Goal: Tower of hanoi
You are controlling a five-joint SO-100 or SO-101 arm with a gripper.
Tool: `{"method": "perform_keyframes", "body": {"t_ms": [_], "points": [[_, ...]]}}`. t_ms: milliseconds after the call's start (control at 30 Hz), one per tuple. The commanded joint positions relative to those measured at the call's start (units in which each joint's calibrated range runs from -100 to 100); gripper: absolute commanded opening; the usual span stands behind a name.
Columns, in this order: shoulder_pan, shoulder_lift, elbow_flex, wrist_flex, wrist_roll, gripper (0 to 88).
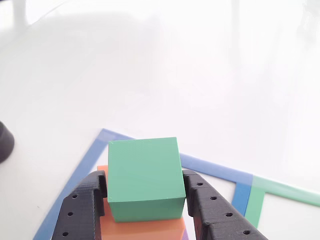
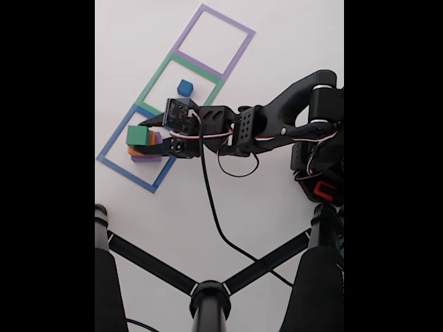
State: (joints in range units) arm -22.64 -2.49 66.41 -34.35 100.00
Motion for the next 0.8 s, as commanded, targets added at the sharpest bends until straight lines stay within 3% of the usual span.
{"method": "perform_keyframes", "body": {"t_ms": [0, 500, 667, 767], "points": [[0.79, -0.55, -0.12, -1.63, 0.0, 17.8], [1.55, -8.65, 0.16, -0.49, 0.0, 23.7], [3.08, -17.22, -4.21, 13.51, 0.0, 16.9], [4.53, -22.35, -8.39, 26.38, 0.0, 8.1]]}}
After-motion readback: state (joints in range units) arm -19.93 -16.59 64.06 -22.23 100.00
